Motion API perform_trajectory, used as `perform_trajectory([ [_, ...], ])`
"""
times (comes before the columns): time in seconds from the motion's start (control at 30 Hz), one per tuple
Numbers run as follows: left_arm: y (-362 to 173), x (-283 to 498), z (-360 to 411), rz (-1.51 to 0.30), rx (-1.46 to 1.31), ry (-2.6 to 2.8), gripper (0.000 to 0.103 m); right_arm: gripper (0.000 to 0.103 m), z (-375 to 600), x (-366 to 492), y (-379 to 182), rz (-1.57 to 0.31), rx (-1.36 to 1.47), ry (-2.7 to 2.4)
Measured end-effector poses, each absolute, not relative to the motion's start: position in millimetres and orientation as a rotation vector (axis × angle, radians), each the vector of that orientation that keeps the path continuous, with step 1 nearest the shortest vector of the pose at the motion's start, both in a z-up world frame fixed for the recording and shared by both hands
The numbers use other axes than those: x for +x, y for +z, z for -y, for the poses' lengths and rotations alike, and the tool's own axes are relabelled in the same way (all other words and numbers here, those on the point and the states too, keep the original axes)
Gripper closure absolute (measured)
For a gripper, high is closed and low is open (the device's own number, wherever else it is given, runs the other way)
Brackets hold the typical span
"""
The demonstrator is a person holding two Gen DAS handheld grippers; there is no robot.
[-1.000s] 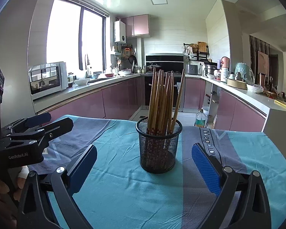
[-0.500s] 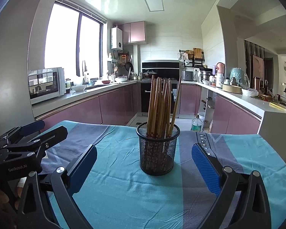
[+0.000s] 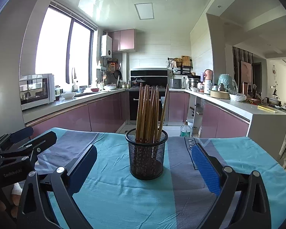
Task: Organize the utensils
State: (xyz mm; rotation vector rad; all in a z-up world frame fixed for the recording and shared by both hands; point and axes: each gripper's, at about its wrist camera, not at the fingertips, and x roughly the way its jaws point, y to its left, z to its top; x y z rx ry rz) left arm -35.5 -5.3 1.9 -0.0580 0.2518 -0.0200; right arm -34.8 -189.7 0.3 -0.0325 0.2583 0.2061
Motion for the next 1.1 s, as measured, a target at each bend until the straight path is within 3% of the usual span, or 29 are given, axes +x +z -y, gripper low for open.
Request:
perform_trajectory([
  [1.1, -3.9, -38.0, 11.2, -0.228, -0.055, -0.014, 0.006, 0.007, 193.5, -41.9, 4.0, -0.222, -0.020, 0.159],
])
